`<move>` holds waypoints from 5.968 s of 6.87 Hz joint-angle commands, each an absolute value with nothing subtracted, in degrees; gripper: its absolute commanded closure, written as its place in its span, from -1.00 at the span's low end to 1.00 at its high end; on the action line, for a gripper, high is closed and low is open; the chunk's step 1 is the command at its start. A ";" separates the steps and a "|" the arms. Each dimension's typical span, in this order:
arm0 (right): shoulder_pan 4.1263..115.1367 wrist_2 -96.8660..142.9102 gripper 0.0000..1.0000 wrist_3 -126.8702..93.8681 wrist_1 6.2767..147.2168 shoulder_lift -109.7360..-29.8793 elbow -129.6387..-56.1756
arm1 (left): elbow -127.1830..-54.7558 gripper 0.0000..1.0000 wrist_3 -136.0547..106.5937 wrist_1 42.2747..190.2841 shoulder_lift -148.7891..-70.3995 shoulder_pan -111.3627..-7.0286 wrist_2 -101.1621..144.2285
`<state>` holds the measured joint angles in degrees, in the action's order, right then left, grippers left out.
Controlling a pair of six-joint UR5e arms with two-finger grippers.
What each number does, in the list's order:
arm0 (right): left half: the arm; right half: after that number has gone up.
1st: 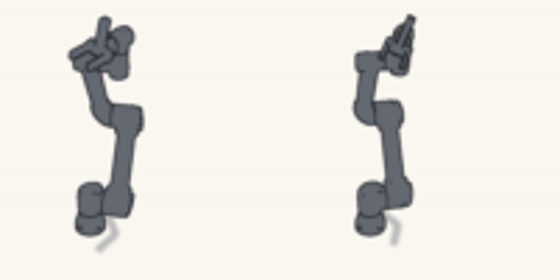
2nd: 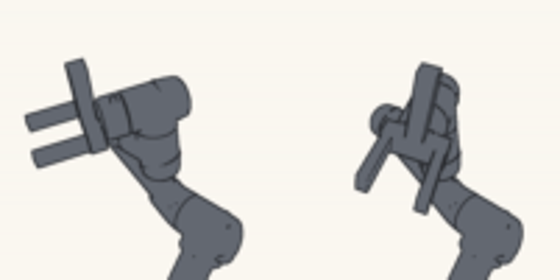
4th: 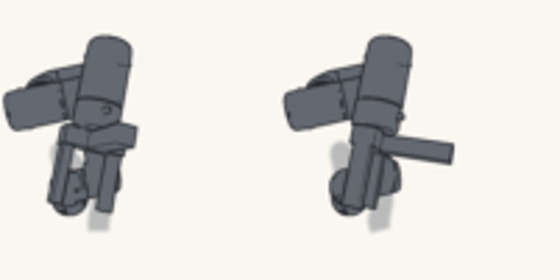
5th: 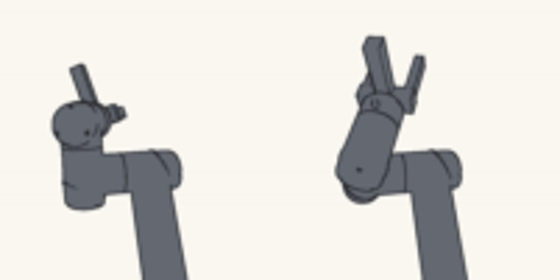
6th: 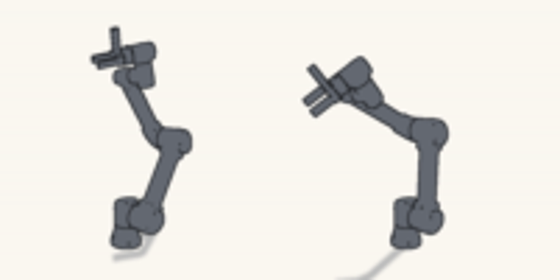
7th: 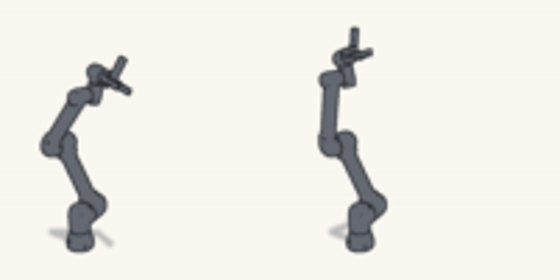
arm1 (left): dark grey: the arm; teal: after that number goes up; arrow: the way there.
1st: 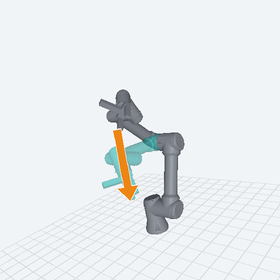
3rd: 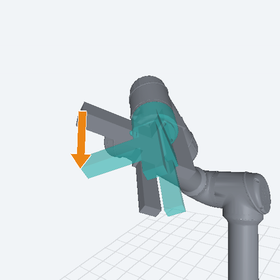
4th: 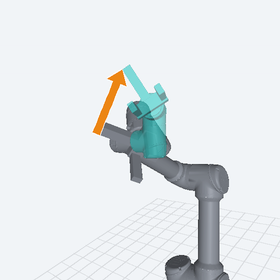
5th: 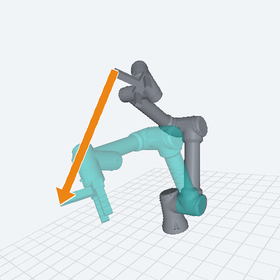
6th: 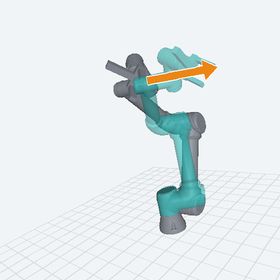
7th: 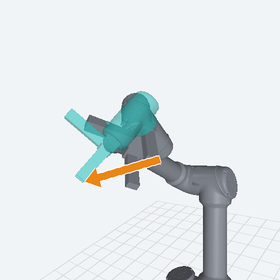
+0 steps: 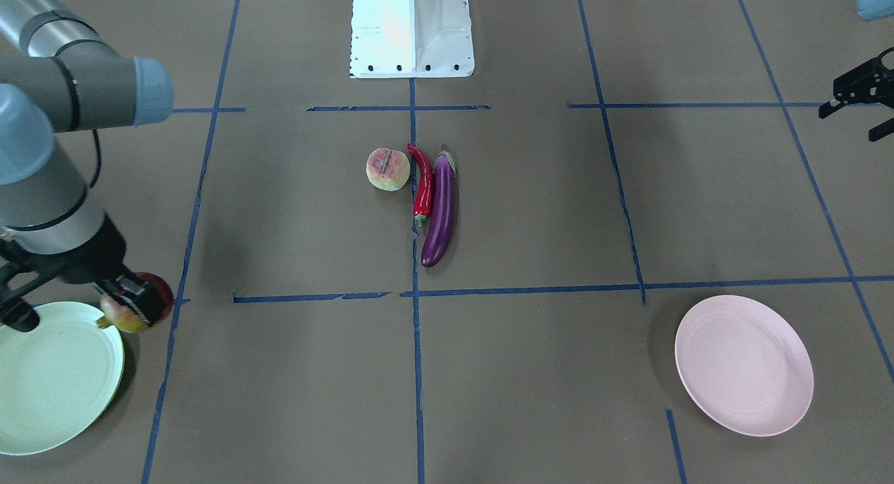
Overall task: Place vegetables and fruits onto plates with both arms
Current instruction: 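Carry the apple to the green plate while the left gripper nears the eggplant, then grasp the purple eggplant with the left gripper and lift it, then place the eggplant on the pink plate while the right gripper nears the peach, then lower the right gripper onto the peach and grasp it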
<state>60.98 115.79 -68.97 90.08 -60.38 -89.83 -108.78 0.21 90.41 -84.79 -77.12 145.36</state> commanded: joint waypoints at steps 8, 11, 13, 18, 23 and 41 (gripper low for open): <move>70.64 123.79 -1.00 -50.71 68.03 -62.14 -66.00 | -92.49 -1.00 -60.44 103.60 -125.75 -35.60 117.43; 73.13 128.06 -1.00 -50.71 68.29 -65.81 -72.40 | -78.78 -0.95 -61.52 108.34 -134.89 -35.07 113.74; 73.13 129.36 -1.00 -50.80 68.64 -66.71 -74.35 | -73.94 -0.90 -61.52 110.12 -137.89 -34.37 112.34; 73.21 133.59 -1.00 -51.59 69.00 -72.06 -82.61 | -72.42 0.95 -61.44 111.27 -137.82 -31.55 107.32; 69.29 138.86 -1.00 -64.81 74.27 -80.04 -104.70 | -79.72 1.00 -57.94 113.54 -129.14 -49.62 105.38; 20.66 97.30 -1.00 -111.18 91.23 -51.77 -96.60 | -55.81 -1.00 -53.88 119.79 -132.36 -67.59 114.52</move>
<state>21.12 97.42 -111.32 90.45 -51.91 -96.95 -55.18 -53.85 119.83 -132.39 -67.59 114.52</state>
